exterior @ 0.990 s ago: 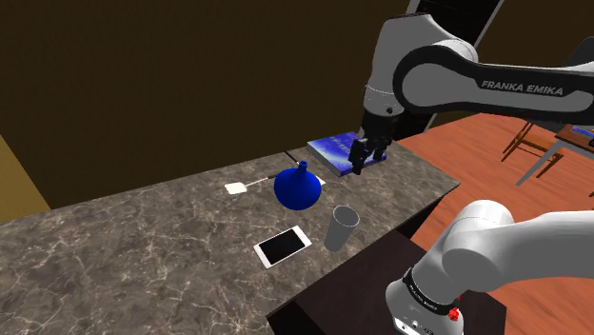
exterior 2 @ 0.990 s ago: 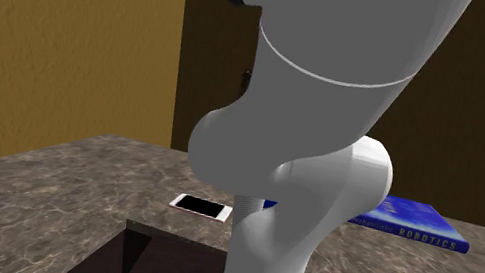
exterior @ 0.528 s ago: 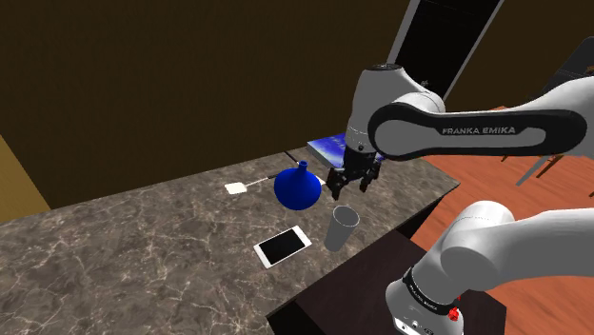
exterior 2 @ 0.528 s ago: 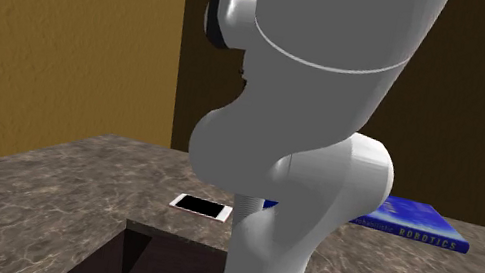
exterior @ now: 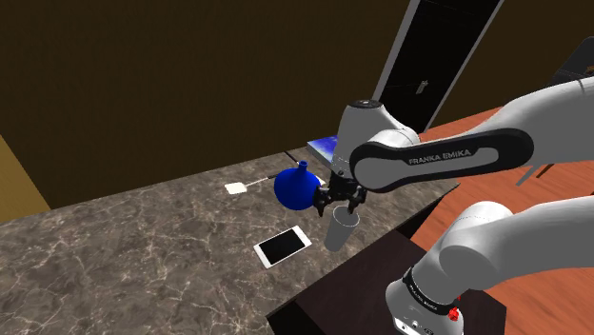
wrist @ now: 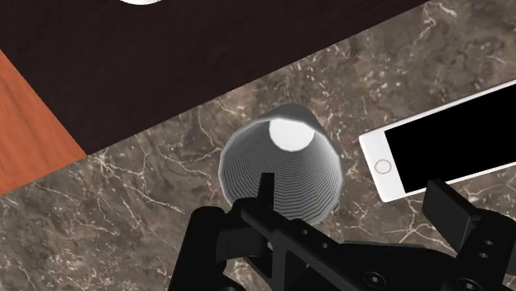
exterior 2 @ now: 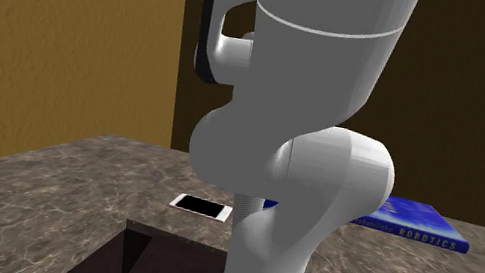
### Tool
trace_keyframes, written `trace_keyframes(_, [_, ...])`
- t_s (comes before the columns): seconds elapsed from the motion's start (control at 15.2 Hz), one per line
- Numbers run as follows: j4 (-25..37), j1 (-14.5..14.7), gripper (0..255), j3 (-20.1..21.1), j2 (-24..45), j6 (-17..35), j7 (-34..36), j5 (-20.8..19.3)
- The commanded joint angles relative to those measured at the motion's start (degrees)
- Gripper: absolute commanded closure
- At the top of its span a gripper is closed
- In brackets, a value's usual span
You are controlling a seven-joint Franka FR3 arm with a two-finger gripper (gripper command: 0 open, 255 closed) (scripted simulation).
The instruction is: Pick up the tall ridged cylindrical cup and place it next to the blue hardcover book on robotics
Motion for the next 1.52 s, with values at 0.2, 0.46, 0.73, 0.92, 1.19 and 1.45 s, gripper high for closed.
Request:
trace_keyframes(0.2, [-2.44, -0.19, 0, 0.64, 2.61, 5.11, 0.08, 0.33])
trace_keyframes(0.46, [-2.44, -0.19, 0, 0.64, 2.61, 5.11, 0.09, 0.33])
trace_keyframes(0.73, [-2.44, -0.18, 0, 0.64, 2.61, 5.1, 0.09, 0.33])
trace_keyframes(0.92, [-2.44, -0.18, 255, 0.64, 2.61, 5.1, 0.09, 0.33])
trace_keyframes(1.19, [-2.43, -0.2, 255, 0.63, 2.64, 5.12, 0.07, 0.32])
trace_keyframes(1.45, [-2.08, -0.14, 255, 0.45, 1.84, 3.98, 0.02, 0.29])
